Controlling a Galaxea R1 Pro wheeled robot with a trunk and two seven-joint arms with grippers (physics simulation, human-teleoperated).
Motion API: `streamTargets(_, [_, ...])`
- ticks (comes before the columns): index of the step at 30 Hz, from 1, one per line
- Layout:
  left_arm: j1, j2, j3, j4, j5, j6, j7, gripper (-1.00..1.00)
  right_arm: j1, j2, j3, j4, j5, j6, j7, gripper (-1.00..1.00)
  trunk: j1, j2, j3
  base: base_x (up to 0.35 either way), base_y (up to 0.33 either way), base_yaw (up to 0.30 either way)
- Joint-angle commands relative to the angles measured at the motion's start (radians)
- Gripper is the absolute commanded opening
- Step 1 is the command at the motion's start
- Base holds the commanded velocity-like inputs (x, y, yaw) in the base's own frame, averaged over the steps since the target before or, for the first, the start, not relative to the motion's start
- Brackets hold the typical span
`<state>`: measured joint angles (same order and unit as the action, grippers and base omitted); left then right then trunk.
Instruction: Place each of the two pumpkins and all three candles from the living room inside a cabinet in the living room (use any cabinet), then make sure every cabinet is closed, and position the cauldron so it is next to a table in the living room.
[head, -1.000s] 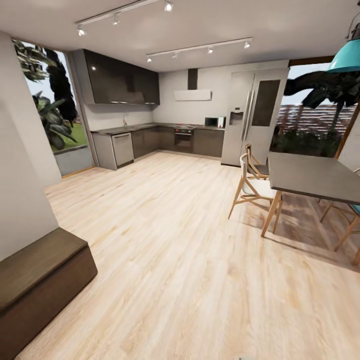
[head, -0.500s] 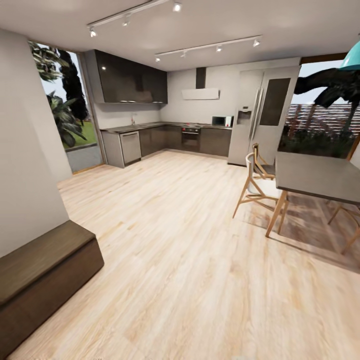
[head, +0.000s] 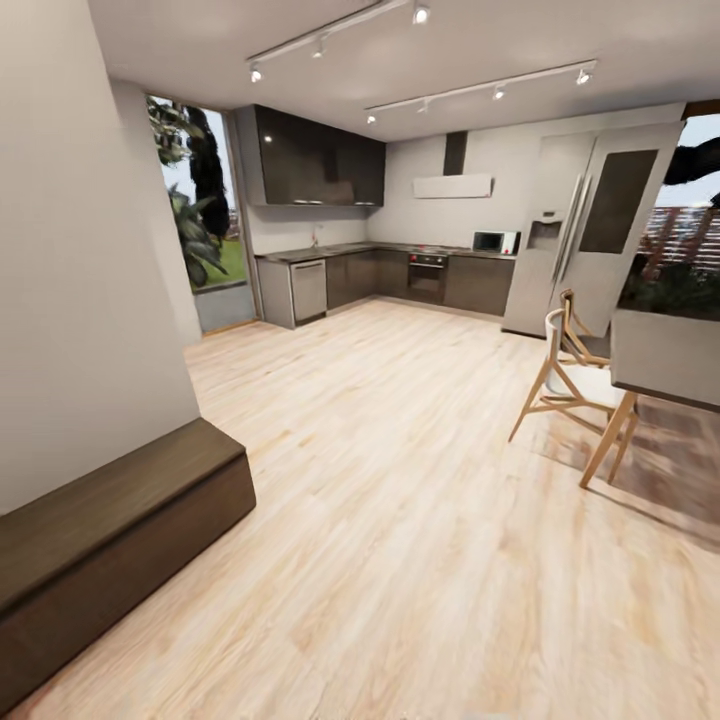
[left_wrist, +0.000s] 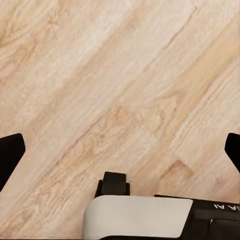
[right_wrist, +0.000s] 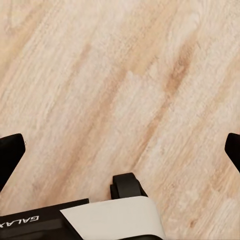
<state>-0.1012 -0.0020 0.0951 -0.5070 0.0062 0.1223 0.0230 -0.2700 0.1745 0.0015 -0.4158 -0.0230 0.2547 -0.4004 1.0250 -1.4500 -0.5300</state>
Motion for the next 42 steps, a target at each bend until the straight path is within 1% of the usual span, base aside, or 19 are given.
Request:
streamTargets(1, [0.000, 0.000, 0.000, 0.003, 0.000, -0.005, 0.000, 1.00, 0.000, 0.000, 0.000, 0.000, 0.000, 0.000, 0.000, 1.00, 0.000, 0.000, 0.000, -0.135, 0.011, 0.288])
streamTargets(8, [0.000, -0.001, 0.001, 0.019, 0.000, -0.023, 0.000, 1.00, 0.000, 0.000, 0.000, 0.000, 0.000, 0.000, 0.000, 1.00, 0.000, 0.000, -0.003, -0.031, 0.003, 0.288])
streamTargets(25, [0.000, -0.001, 0.000, 0.021, 0.000, -0.025, 0.000, 1.00, 0.000, 0.000, 0.000, 0.004, 0.001, 0.000, 0.000, 1.00, 0.000, 0.000, -0.011, -0.001, 0.000, 0.287])
streamTargets(32, [0.000, -0.002, 0.000, 0.021, 0.000, -0.025, 0.000, 1.00, 0.000, 0.000, 0.000, 0.005, 0.002, 0.000, 0.000, 1.00, 0.000, 0.000, -0.013, 0.000, -0.078, 0.287])
streamTargets(42, [0.000, -0.001, 0.000, 0.021, 0.000, -0.026, 0.000, 1.00, 0.000, 0.000, 0.000, 0.006, 0.002, 0.000, 0.000, 1.00, 0.000, 0.000, -0.018, 0.000, -0.010, 0.287])
